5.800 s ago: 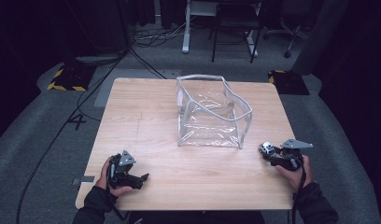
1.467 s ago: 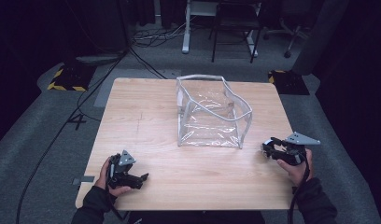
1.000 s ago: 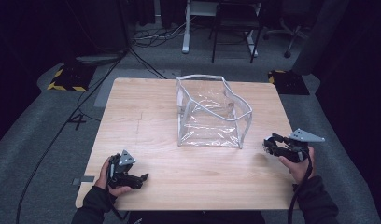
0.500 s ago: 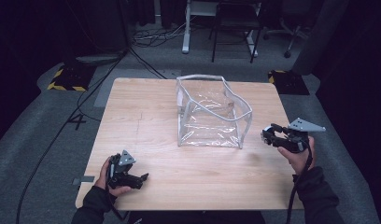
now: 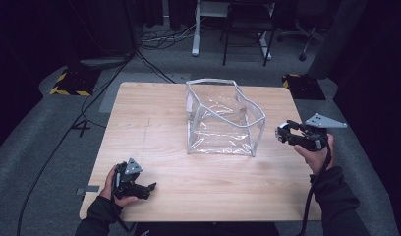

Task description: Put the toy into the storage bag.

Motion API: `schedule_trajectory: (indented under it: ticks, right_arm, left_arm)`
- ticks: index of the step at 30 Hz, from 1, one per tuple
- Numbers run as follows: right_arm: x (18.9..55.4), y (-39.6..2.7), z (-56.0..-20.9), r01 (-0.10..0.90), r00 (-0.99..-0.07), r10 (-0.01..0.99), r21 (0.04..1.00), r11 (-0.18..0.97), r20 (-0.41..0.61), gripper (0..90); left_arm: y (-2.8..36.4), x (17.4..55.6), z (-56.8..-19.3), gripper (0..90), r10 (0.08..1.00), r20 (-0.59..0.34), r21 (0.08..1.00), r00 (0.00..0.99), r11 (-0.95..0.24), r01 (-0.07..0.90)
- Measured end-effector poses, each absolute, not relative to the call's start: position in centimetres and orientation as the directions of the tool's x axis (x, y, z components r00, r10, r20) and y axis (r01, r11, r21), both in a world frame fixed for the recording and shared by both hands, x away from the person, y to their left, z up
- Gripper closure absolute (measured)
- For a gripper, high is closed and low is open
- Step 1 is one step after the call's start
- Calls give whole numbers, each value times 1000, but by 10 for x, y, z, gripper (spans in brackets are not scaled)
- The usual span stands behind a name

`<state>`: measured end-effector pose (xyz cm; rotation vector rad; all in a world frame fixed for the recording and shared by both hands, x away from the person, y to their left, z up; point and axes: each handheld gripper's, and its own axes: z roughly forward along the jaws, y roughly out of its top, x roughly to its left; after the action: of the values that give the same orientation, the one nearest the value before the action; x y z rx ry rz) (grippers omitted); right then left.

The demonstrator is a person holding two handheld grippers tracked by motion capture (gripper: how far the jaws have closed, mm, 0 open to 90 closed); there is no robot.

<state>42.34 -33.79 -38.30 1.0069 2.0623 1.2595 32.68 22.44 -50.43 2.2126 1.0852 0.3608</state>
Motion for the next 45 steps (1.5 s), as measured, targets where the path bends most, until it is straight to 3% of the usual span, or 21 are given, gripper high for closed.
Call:
schedule_trajectory:
  ticks: [45]
  right_arm:
    - [455, -287, -277, 195, -626, 774, 942, 274, -95, 488]
  left_arm:
    - [224, 327, -504, 5, 783, -33, 652, 621, -455, 607]
